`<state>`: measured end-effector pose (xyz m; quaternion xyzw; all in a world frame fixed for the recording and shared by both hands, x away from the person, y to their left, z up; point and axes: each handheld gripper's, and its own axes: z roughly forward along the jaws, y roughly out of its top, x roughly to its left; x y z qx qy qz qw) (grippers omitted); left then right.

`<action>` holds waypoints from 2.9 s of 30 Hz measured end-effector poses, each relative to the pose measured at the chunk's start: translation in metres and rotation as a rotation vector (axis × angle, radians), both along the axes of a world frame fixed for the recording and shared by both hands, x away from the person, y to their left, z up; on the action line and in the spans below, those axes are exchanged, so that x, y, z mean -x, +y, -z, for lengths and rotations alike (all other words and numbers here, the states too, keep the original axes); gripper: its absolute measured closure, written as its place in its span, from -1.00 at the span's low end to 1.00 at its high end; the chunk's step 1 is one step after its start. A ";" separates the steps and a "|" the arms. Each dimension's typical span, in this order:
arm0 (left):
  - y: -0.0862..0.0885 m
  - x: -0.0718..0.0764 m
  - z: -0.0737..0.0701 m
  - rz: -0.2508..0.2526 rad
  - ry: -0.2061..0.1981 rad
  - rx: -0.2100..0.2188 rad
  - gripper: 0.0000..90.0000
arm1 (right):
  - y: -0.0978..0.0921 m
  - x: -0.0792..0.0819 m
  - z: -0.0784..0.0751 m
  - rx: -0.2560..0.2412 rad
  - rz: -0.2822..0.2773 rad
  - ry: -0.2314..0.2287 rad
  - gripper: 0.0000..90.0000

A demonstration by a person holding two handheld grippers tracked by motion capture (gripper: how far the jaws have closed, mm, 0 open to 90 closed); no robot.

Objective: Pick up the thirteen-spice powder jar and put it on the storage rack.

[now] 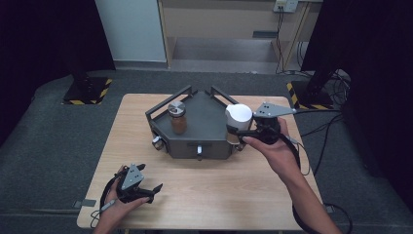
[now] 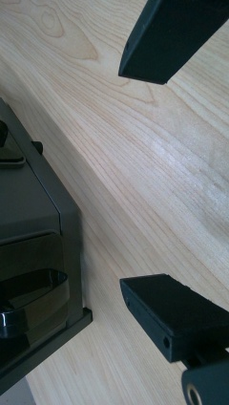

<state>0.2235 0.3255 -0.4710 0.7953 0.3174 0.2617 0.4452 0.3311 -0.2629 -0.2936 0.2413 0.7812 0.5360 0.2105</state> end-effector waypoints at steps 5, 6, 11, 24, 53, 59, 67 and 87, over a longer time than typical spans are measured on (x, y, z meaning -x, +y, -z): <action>0.000 0.000 0.000 0.004 -0.002 0.001 -0.95 | 0.008 -0.011 -0.003 -0.003 0.002 -0.009 -0.31; 0.000 -0.001 0.000 0.004 -0.002 0.001 -0.95 | 0.010 -0.014 -0.004 -0.004 0.004 -0.012 -0.30; 0.000 -0.001 0.000 0.004 -0.002 0.000 -0.95 | 0.017 -0.029 -0.003 0.000 0.013 -0.010 -0.31; -0.001 -0.002 0.000 0.010 -0.002 -0.011 -0.94 | 0.034 -0.056 0.017 0.016 0.038 0.018 -0.30; -0.001 -0.002 0.000 0.013 -0.003 -0.012 -0.94 | 0.037 -0.066 0.045 0.009 0.034 0.024 -0.31; -0.001 -0.002 0.000 0.013 -0.003 -0.013 -0.94 | 0.036 -0.066 0.046 0.007 0.034 0.025 -0.31; -0.002 -0.002 0.000 0.015 -0.003 -0.015 -0.94 | 0.036 -0.067 0.045 0.011 0.032 0.027 -0.31; -0.003 -0.002 -0.001 0.014 -0.004 -0.023 -0.94 | 0.036 -0.066 0.045 0.016 0.031 0.021 -0.32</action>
